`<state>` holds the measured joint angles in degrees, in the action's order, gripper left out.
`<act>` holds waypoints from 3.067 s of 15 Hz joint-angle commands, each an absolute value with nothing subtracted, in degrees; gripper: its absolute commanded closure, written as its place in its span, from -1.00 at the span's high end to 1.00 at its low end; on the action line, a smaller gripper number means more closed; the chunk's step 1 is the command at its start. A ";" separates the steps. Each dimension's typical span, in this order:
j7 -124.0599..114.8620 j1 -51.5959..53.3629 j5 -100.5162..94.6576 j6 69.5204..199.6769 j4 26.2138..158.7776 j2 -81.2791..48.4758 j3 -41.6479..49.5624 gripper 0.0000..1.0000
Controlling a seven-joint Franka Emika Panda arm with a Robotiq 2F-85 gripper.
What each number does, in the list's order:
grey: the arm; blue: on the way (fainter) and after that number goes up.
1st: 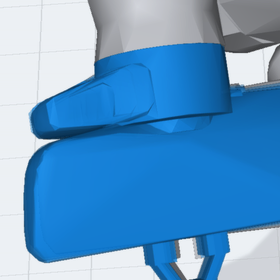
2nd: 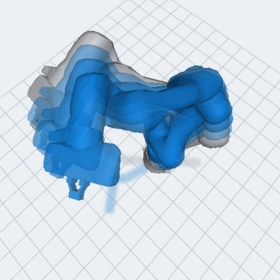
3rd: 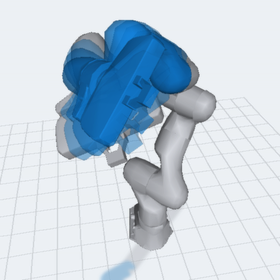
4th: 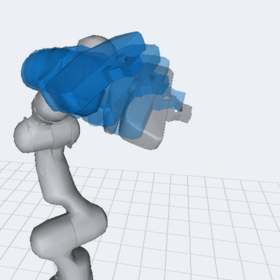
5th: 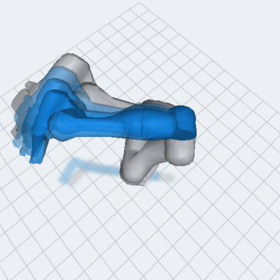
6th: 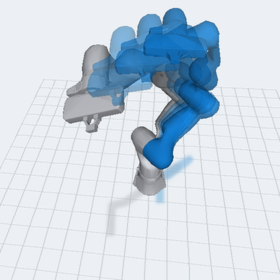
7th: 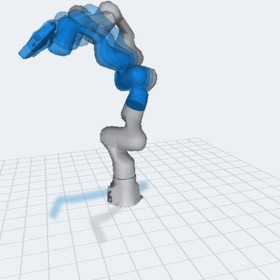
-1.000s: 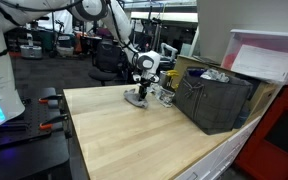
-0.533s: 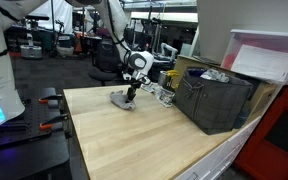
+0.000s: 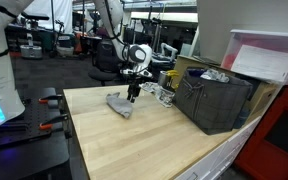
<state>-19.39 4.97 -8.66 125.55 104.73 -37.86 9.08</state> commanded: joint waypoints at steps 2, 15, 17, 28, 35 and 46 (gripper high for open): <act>-19.38 4.29 -7.84 123.38 102.49 -32.97 7.88 1.00; -20.92 5.30 -4.61 119.01 90.34 -44.86 5.69 1.00; -21.69 5.37 -4.61 117.25 89.78 -46.13 6.13 1.00; -25.67 5.42 -4.18 111.11 89.89 -46.04 6.76 -0.89; -33.12 7.89 -6.44 106.41 92.65 -39.68 9.21 -0.99; -38.22 9.97 -6.88 86.58 95.29 -27.25 5.54 -0.99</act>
